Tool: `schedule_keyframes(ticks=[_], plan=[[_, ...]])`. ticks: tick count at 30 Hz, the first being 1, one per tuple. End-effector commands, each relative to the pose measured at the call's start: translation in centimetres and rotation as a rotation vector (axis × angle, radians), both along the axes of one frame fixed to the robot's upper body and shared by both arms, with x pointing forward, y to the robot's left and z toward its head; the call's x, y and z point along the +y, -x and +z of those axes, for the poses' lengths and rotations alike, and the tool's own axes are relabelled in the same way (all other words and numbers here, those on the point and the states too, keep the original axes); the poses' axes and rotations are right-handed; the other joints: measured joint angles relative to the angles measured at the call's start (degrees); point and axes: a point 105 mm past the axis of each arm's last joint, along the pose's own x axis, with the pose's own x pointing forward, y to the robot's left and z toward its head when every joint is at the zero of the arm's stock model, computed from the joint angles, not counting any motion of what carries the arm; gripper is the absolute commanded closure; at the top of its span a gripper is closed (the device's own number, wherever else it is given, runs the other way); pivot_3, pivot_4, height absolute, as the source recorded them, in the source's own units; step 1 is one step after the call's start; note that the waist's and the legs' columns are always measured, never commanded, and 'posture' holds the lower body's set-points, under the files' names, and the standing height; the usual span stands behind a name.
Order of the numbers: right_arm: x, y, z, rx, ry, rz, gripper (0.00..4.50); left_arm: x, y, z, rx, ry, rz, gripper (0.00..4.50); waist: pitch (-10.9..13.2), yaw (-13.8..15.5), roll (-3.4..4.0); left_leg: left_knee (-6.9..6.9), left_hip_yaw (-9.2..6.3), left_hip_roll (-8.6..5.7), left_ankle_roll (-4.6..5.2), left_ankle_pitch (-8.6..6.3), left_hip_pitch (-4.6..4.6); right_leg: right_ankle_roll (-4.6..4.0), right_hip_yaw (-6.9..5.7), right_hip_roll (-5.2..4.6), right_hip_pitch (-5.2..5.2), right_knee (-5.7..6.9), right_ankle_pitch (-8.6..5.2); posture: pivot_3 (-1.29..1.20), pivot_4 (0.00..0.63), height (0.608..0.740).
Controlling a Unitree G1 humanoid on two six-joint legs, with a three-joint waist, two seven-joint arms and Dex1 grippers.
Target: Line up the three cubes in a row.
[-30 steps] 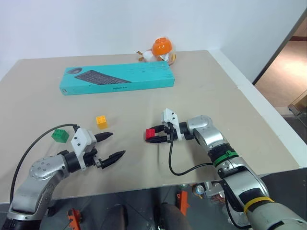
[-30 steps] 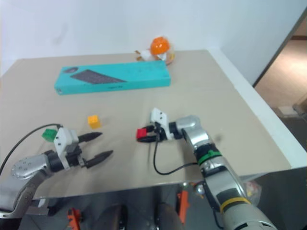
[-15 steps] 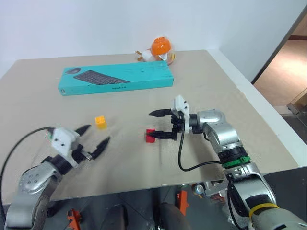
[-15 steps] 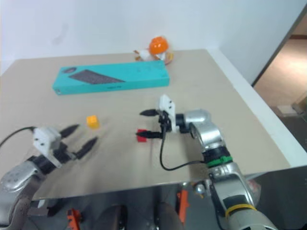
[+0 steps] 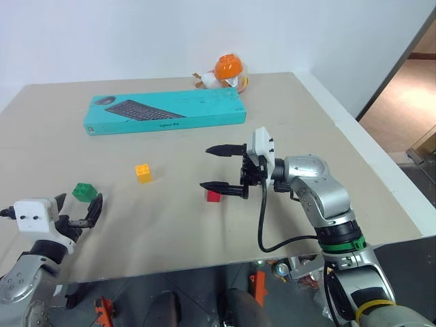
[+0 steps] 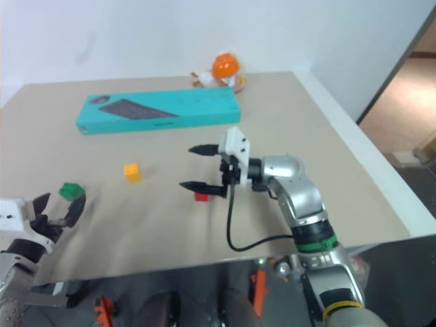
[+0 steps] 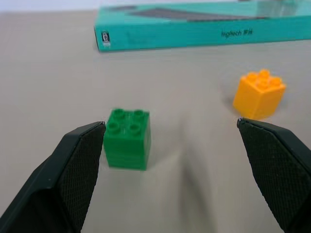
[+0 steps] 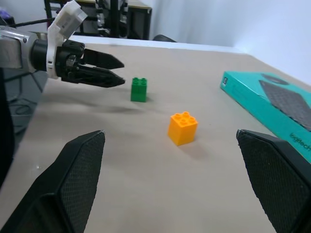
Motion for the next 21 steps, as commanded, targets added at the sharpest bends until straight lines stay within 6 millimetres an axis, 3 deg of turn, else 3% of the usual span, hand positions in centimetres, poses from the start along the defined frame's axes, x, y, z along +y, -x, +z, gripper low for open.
schedule_keyframes(ticks=[1, 9, 16, 21], plan=[[0.2, 0.6, 0.8, -0.077, -0.004, -0.002, 0.02, 2.3, -0.5, 0.9, -0.001, 0.007, -0.016, 0.00, 0.0, 0.0, -0.10, -0.01, -0.01, 0.01, 0.00, 0.00, -0.02, -0.02, -0.01, 0.01, -0.01, 0.00, -0.01, 0.00, 0.150, 0.740], [-1.2, 0.3, 0.6, -0.090, 0.013, -0.073, 0.02, 4.4, -2.6, 0.8, 0.053, -0.004, -0.061, 0.00, 0.0, 0.0, -0.29, -0.06, 0.10, 0.04, -0.03, -0.02, -0.07, 0.01, -0.01, -0.10, -0.07, -0.01, -0.04, 0.00, 0.150, 0.740], [-2.1, -0.1, 0.7, -0.101, 0.028, -0.121, 0.02, 3.1, -4.5, -1.1, 0.144, -0.040, -0.133, 0.00, -0.1, 0.0, -0.36, -0.09, 0.11, 0.08, -0.04, -0.02, -0.06, -0.02, -0.05, -0.21, -0.09, -0.01, -0.03, 0.00, 0.150, 0.740], [-2.2, -0.1, 0.7, -0.104, 0.031, -0.128, 0.00, 3.2, -5.2, -2.1, 0.169, -0.062, -0.152, 1.48, -0.1, 0.0, -0.40, -0.11, 0.12, 0.10, -0.04, -0.03, -0.07, 0.08, -0.05, -0.20, -0.10, -0.01, 0.03, 0.00, 0.150, 0.740]])
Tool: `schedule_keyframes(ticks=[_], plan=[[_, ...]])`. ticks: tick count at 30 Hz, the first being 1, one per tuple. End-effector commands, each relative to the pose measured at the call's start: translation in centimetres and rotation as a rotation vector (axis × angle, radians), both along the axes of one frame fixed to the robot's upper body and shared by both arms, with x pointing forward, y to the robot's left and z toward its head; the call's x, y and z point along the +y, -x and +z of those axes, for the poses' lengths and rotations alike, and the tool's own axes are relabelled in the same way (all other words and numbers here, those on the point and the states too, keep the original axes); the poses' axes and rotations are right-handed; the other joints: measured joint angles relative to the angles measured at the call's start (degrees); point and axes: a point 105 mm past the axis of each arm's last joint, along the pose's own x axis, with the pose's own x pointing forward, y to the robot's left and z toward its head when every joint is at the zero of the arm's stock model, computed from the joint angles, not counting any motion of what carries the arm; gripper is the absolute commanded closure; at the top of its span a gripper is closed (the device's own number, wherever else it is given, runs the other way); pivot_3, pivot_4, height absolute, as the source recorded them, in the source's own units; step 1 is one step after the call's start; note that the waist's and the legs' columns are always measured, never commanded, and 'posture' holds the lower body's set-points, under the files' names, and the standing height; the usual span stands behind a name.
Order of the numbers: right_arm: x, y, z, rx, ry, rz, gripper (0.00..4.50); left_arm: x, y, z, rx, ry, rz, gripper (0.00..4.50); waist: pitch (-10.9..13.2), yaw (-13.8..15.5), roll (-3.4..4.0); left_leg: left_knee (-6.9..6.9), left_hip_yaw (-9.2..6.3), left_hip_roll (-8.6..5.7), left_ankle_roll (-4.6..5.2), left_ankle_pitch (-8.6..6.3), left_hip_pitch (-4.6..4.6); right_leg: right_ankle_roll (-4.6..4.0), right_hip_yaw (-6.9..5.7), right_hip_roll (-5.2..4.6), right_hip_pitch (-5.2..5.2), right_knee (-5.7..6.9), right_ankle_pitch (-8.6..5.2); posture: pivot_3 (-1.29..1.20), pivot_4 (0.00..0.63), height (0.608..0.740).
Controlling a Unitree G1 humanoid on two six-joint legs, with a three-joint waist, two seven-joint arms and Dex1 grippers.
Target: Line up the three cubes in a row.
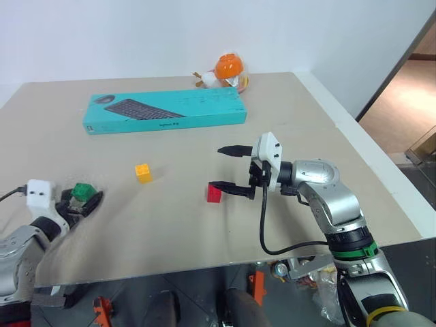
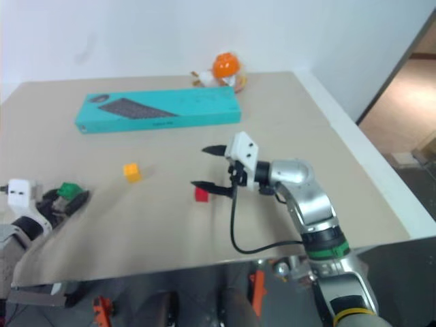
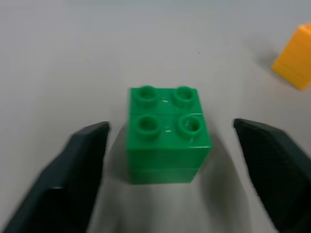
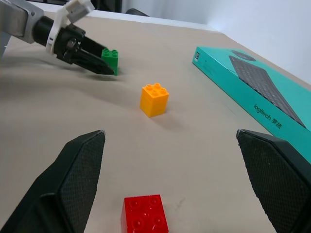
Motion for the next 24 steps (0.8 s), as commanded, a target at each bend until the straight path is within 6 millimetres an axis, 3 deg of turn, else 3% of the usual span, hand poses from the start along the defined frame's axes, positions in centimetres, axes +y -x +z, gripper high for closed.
schedule_keyframes(ticks=[1, 5, 9, 11, 14, 17, 19, 21, 24], plan=[[-0.2, 0.5, 1.5, -0.067, -0.016, 0.001, 0.00, 0.4, -0.4, 0.7, -0.021, -0.060, -0.010, 1.81, 0.0, 0.0, -0.01, -0.01, 0.02, 0.02, 0.00, 0.00, 0.00, 0.01, 0.00, 0.00, -0.01, 0.00, 0.01, 0.00, 0.150, 0.740], [-0.2, 0.5, 1.6, -0.065, -0.019, 0.001, 0.00, 0.5, -0.6, 0.4, -0.014, -0.092, -0.007, 3.13, 0.0, 0.0, -0.01, -0.06, -0.01, 0.02, -0.01, 0.00, 0.00, 0.00, -0.01, -0.02, -0.01, 0.00, -0.01, 0.00, 0.150, 0.740], [0.0, 1.2, 1.7, -0.038, -0.033, 0.031, 0.00, 0.1, -0.5, 1.0, -0.040, -0.139, -0.031, 3.15, 0.0, 0.0, -0.01, -0.05, -0.03, 0.02, 0.00, 0.00, 0.00, 0.01, -0.01, -0.03, 0.00, 0.00, 0.01, 0.00, 0.150, 0.740], [-0.2, 1.7, 1.8, -0.022, -0.041, 0.047, 0.00, -1.5, 0.0, 1.7, -0.051, -0.177, -0.125, 3.15, 0.0, 0.0, -0.03, -0.05, -0.03, 0.03, 0.00, 0.00, 0.00, 0.01, -0.01, -0.04, 0.00, 0.00, 0.01, 0.00, 0.150, 0.740], [-0.5, 2.7, 2.0, 0.012, -0.041, 0.080, 0.00, -5.7, 1.2, 3.4, -0.054, -0.175, -0.347, 3.15, 0.0, 0.0, -0.10, -0.07, -0.01, 0.11, -0.05, -0.03, -0.06, -0.01, -0.02, -0.18, -0.03, -0.01, -0.04, 0.00, 0.150, 0.740], [-0.8, 3.7, 1.7, 0.043, -0.015, 0.115, 0.00, -9.8, 2.4, 3.9, -0.001, -0.193, -0.616, 3.15, 0.0, 0.1, -0.14, -0.07, -0.05, 0.07, -0.05, -0.03, -0.08, 0.04, -0.04, -0.21, -0.01, -0.01, -0.10, 0.00, 0.150, 0.740], [-1.0, 4.2, 1.5, 0.055, -0.002, 0.125, 0.00, -11.4, 2.8, 4.0, 0.033, -0.202, -0.736, 3.15, 0.0, 0.2, -0.13, -0.07, -0.04, 0.02, -0.05, -0.03, -0.07, -0.12, -0.02, -0.23, 0.00, -0.01, -0.24, 0.00, 0.150, 0.740], [-1.2, 4.5, 1.3, 0.061, 0.009, 0.124, 0.00, -12.2, 2.6, 3.7, 0.059, -0.226, -0.809, 3.15, 0.0, 0.1, -0.13, -0.06, 0.01, -0.01, -0.05, -0.03, -0.04, -0.13, -0.02, -0.21, 0.01, -0.01, -0.24, 0.00, 0.150, 0.740], [-1.8, 4.7, 1.0, 0.062, 0.028, 0.094, 0.00, -15.0, 0.5, 4.0, 0.038, -0.264, -0.995, 3.15, 0.1, 0.2, -0.13, -0.04, -0.01, -0.18, -0.02, -0.01, -0.02, -0.12, -0.05, -0.12, 0.03, -0.01, -0.24, 0.00, 0.150, 0.740]])
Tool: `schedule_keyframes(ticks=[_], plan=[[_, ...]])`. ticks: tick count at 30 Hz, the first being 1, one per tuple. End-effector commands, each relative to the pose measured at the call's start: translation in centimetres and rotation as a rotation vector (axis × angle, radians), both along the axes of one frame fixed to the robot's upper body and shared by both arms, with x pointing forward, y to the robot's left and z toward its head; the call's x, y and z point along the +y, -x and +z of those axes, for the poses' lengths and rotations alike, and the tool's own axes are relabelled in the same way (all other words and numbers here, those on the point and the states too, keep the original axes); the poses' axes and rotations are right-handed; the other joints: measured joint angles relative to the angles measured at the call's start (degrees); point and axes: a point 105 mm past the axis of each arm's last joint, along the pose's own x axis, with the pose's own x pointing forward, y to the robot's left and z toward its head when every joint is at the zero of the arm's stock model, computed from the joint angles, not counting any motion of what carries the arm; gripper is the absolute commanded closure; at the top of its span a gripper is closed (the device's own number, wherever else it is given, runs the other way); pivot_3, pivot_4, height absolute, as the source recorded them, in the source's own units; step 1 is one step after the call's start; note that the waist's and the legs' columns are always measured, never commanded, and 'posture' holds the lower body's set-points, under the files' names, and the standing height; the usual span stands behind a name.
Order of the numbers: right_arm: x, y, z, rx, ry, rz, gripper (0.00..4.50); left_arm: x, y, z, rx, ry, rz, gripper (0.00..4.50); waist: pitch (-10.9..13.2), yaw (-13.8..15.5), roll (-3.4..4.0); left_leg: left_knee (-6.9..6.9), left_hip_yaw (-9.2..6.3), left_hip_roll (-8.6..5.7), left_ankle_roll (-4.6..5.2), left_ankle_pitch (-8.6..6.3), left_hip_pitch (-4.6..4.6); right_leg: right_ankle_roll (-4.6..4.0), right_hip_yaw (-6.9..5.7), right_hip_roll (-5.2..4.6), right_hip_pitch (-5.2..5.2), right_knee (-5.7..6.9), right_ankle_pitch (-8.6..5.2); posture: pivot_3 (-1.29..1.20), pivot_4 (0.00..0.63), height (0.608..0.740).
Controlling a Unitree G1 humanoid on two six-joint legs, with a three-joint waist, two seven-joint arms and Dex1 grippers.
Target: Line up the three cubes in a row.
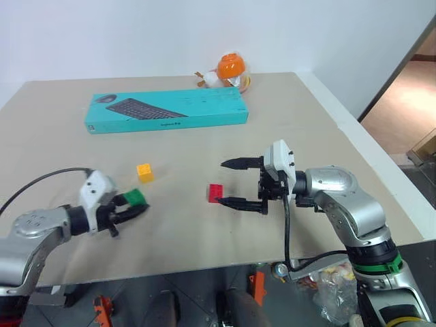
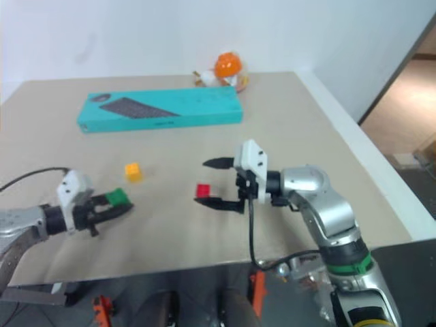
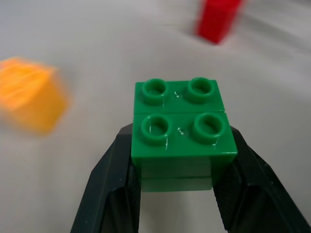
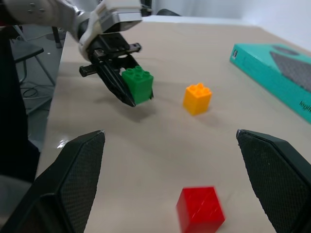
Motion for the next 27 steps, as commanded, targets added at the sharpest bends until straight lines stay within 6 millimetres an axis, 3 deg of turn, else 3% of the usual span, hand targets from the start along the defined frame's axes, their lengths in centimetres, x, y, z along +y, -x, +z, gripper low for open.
schedule_keyframes(ticks=[1, 6, 14, 27], plan=[[-0.3, 0.6, 1.3, -0.058, -0.011, -0.011, 0.00, -2.4, -1.8, 0.7, -0.031, -0.035, -0.179, 3.15, 0.0, 0.2, -0.05, 0.00, -0.05, -0.01, 0.03, 0.03, -0.06, -0.01, -0.04, 0.14, -0.03, 0.00, 0.00, 0.00, 0.150, 0.740], [-1.1, 0.8, 1.4, -0.077, -0.008, -0.072, 0.00, -4.2, -4.0, 0.6, -0.048, -0.099, -0.346, 3.15, 0.0, -0.3, -0.06, 0.04, 0.00, -0.04, 0.04, 0.04, -0.07, 0.32, 0.05, 0.21, 0.01, 0.00, 0.17, 0.00, 0.150, 0.740], [-1.7, 1.7, 1.1, -0.091, -0.002, -0.151, 0.00, -5.8, -6.4, 0.2, -0.070, -0.156, -0.469, 3.15, 0.0, -0.1, -0.06, 0.02, -0.21, -0.01, 0.06, -0.01, -0.22, 0.30, 0.01, 0.28, -0.04, 0.01, 0.02, 0.00, 0.150, 0.740], [-2.0, 2.2, 0.9, -0.097, 0.007, -0.195, 0.00, -7.0, -6.6, -1.5, -0.136, -0.214, -0.541, 3.15, 0.0, -0.2, -0.07, 0.15, -0.15, -0.08, 0.06, 0.00, -0.21, 0.44, 0.02, 0.23, -0.01, 0.02, 0.11, 0.00, 0.150, 0.740]])
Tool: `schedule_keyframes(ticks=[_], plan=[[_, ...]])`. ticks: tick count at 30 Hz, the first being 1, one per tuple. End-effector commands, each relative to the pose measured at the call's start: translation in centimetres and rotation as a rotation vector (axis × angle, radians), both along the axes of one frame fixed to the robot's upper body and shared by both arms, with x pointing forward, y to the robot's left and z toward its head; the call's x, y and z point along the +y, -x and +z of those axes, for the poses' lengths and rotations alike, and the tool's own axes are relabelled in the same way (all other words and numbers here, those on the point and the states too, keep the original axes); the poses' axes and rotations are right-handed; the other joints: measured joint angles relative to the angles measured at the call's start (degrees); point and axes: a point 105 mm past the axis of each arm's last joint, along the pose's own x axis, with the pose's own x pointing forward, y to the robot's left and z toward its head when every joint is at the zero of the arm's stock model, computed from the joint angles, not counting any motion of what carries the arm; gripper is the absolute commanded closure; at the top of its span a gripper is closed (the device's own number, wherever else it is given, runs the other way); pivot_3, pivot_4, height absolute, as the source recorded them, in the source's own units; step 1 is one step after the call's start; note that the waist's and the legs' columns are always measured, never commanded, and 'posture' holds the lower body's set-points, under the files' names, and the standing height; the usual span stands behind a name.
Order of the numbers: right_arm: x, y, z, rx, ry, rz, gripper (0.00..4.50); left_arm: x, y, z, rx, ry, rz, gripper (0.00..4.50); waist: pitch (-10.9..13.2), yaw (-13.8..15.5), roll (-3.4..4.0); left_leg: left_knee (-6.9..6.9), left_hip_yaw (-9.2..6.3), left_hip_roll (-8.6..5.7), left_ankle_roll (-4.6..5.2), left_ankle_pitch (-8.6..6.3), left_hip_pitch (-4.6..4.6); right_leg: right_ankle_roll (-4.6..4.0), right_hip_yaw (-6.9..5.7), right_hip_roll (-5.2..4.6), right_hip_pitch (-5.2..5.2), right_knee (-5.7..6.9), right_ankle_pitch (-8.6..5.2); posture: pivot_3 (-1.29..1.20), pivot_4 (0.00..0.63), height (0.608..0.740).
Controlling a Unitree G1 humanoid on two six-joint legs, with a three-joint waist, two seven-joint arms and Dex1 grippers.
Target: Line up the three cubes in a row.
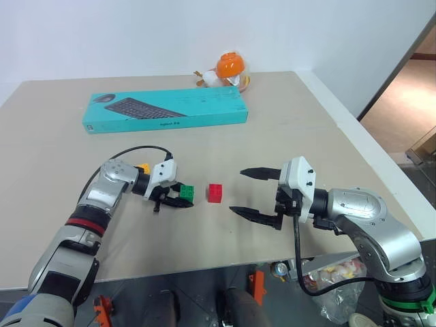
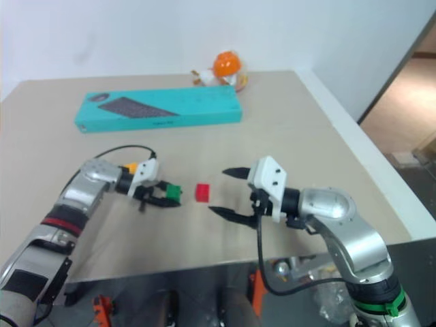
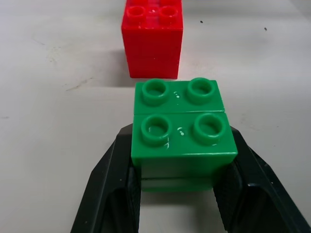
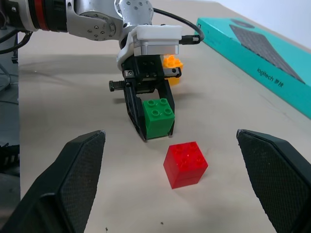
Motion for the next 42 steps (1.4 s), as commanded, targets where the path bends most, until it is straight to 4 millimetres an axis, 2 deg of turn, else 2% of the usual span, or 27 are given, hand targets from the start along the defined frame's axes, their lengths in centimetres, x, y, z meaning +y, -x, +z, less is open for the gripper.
schedule_keyframes(ticks=[1, 16, 18, 24, 28, 32, 35, 39, 42], plan=[[0.0, 0.4, 1.3, -0.054, -0.009, 0.007, 0.00, -0.1, -0.3, 0.4, -0.068, -0.027, -0.020, 3.15, 0.0, 0.0, 0.00, 0.00, 0.00, 0.00, 0.00, 0.00, 0.00, 0.00, 0.00, 0.00, 0.00, 0.00, 0.00, 0.00, 0.150, 0.740], [0.1, -0.2, 1.2, -0.046, -0.010, 0.019, 0.00, 0.7, -0.2, -0.1, -0.041, -0.046, 0.033, 3.15, 0.0, 0.0, -0.01, 0.06, -0.02, 0.00, 0.01, 0.01, 0.05, 0.02, -0.01, 0.00, 0.06, 0.05, 0.03, 0.00, 0.150, 0.740], [0.1, -0.2, 1.1, -0.043, -0.010, 0.021, 0.00, 0.8, -0.1, -0.2, -0.041, -0.051, 0.038, 2.10, 0.0, 0.0, -0.01, 0.06, -0.01, 0.01, 0.01, 0.01, 0.07, 0.01, -0.01, 0.01, 0.07, 0.05, 0.03, 0.00, 0.150, 0.740], [0.2, -0.3, 0.9, -0.033, -0.014, 0.026, 0.00, 1.0, 0.2, 0.8, -0.057, -0.042, 0.045, 0.03, 0.0, 0.0, -0.01, 0.04, -0.01, 0.03, 0.00, 0.01, 0.08, 0.00, -0.01, 0.03, 0.06, 0.06, 0.02, 0.00, 0.150, 0.740], [0.2, -0.3, 0.9, -0.030, -0.019, 0.031, 0.00, 1.3, 1.0, 2.4, -0.089, -0.046, 0.036, 0.03, 0.0, 0.0, -0.01, 0.03, -0.01, 0.03, 0.00, 0.01, 0.08, 0.00, -0.01, 0.02, 0.06, 0.06, 0.02, 0.00, 0.150, 0.740], [0.5, -0.5, 1.6, -0.020, -0.061, 0.045, 0.00, 1.9, 1.9, 4.8, -0.071, -0.002, 0.093, 0.03, 0.0, 0.0, -0.01, 0.06, -0.01, 0.06, 0.00, 0.01, 0.07, 0.00, 0.00, 0.03, 0.05, 0.08, 0.02, 0.00, 0.150, 0.740], [0.8, -0.6, 2.4, -0.003, -0.110, 0.057, 0.00, 2.9, 2.2, 6.9, -0.036, 0.078, 0.215, 0.03, 0.0, -0.1, -0.01, 0.07, 0.00, 0.10, -0.01, 0.01, 0.09, -0.01, 0.01, 0.04, 0.05, 0.11, 0.03, 0.00, 0.150, 0.740], [0.8, -0.9, 2.5, 0.004, -0.116, 0.065, 0.00, 4.2, 1.6, 9.7, -0.027, 0.249, 0.428, 0.03, 0.0, -0.1, -0.01, 0.07, -0.08, 0.11, -0.01, 0.02, 0.11, -0.02, 0.00, 0.04, 0.07, 0.12, 0.03, 0.00, 0.150, 0.740], [0.8, -1.2, 2.2, 0.006, -0.107, 0.073, 0.00, 5.8, 0.6, 10.5, -0.081, 0.350, 0.627, 0.03, 0.0, 0.0, -0.01, 0.08, -0.08, 0.10, -0.01, 0.02, 0.11, -0.01, 0.00, 0.02, 0.09, 0.12, 0.03, 0.00, 0.150, 0.740]])
